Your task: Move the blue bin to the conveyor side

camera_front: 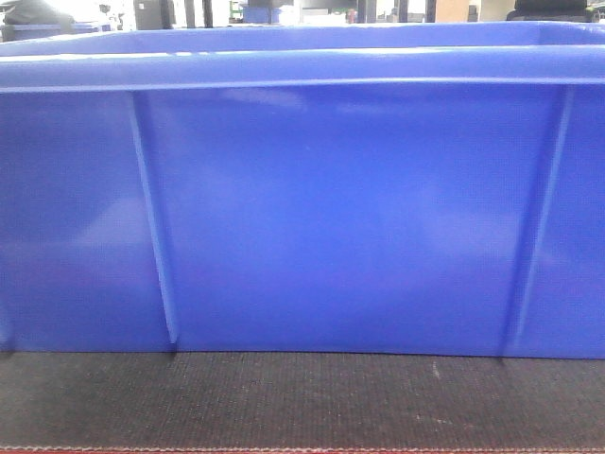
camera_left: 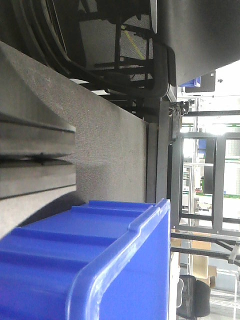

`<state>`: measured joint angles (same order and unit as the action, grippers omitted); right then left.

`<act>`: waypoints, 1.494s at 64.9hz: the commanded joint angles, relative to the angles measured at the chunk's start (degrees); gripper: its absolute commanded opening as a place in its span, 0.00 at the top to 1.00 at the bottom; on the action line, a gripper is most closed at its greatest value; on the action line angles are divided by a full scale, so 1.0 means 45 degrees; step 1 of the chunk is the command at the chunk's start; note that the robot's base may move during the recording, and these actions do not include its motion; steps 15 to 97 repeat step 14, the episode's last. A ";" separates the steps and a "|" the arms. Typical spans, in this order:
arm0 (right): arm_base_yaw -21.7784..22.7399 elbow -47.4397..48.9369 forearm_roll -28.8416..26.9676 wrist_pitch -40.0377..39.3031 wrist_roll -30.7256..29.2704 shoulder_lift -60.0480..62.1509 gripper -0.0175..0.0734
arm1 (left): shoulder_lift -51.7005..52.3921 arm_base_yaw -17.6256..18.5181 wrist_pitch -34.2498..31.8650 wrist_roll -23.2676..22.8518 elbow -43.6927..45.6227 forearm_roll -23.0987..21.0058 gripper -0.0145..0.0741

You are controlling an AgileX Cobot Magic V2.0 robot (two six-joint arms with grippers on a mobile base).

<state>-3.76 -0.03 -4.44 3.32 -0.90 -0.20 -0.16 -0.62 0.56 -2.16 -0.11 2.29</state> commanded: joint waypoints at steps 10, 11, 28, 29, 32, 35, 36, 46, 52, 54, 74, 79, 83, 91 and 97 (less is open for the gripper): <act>0.0032 0.0006 -0.0012 -0.0278 -0.0063 0.0044 0.89 | 0.0037 -0.0072 -0.0252 0.0017 0.0026 -0.0032 0.85; 0.0032 0.0006 -0.0012 -0.0278 -0.0063 0.0044 0.89 | 0.0037 -0.0072 -0.0252 0.0017 0.0026 -0.0032 0.85; 0.0032 0.0006 -0.0012 -0.0278 -0.0063 0.0044 0.89 | 0.0037 -0.0072 -0.0252 0.0017 0.0026 -0.0032 0.85; 0.0032 0.0006 -0.0012 -0.0278 -0.0063 0.0044 0.89 | 0.0037 -0.0072 -0.0252 0.0017 0.0026 -0.0032 0.85; 0.0032 0.0006 -0.0012 -0.0278 -0.0063 0.0044 0.89 | 0.0037 -0.0072 -0.0252 0.0017 0.0026 -0.0032 0.85; 0.0032 0.0006 -0.0012 -0.0278 -0.0063 0.0044 0.89 | 0.0037 -0.0072 -0.0252 0.0017 0.0026 -0.0032 0.85; 0.0032 0.0006 -0.0012 -0.0278 -0.0063 0.0044 0.89 | 0.0037 -0.0072 -0.0252 0.0017 0.0026 -0.0032 0.85; 0.0032 0.0006 -0.0012 -0.0278 -0.0063 0.0044 0.89 | 0.0037 -0.0072 -0.0252 0.0017 0.0026 -0.0032 0.85; 0.0032 0.0006 -0.0012 -0.0278 -0.0063 0.0044 0.89 | 0.0037 -0.0072 -0.0252 0.0017 0.0026 -0.0032 0.85; 0.0032 0.0006 -0.0012 -0.0278 -0.0063 0.0044 0.89 | 0.0037 -0.0072 -0.0252 0.0017 0.0026 -0.0032 0.85; 0.0032 0.0006 -0.0012 -0.0278 -0.0063 0.0044 0.89 | 0.0037 -0.0072 -0.0252 0.0017 0.0026 -0.0032 0.85; 0.0032 0.0006 -0.0012 -0.0278 -0.0063 0.0044 0.89 | 0.0037 -0.0072 -0.0252 0.0017 0.0026 -0.0032 0.85; 0.0032 0.0006 -0.0012 -0.0278 -0.0063 0.0044 0.89 | 0.0037 -0.0072 -0.0252 0.0017 0.0026 -0.0032 0.85; 0.0032 0.0006 -0.0012 -0.0278 -0.0063 0.0044 0.89 | 0.0037 -0.0072 -0.0252 0.0017 0.0026 -0.0032 0.85; 0.0032 0.0006 -0.0012 -0.0278 -0.0063 0.0044 0.89 | 0.0037 -0.0072 -0.0252 0.0017 0.0026 -0.0032 0.85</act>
